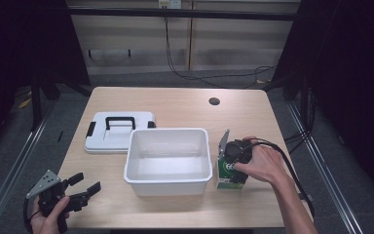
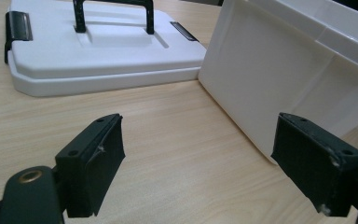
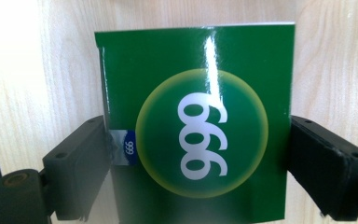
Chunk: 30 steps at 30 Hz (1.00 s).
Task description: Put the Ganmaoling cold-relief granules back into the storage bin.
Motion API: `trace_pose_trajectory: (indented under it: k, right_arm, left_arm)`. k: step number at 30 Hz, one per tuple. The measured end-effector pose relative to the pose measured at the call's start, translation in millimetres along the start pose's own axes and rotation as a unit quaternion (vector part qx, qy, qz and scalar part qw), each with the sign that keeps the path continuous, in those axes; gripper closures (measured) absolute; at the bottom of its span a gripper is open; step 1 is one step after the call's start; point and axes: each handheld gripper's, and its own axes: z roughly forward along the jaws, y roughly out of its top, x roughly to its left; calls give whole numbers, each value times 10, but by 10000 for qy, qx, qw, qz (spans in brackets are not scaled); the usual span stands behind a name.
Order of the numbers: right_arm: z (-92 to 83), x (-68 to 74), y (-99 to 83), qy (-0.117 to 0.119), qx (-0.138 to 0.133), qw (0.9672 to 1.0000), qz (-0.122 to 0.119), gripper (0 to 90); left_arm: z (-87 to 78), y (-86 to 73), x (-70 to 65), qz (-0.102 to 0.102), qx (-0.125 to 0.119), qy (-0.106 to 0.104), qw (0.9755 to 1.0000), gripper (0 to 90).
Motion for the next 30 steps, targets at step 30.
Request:
trace_pose_trajectory:
  k: [30]
  right_arm:
    - [90, -37, 18, 158, 328, 9993, 27, 157]
  left_arm:
    - [1, 1, -4, 11, 0, 0, 10000, 162]
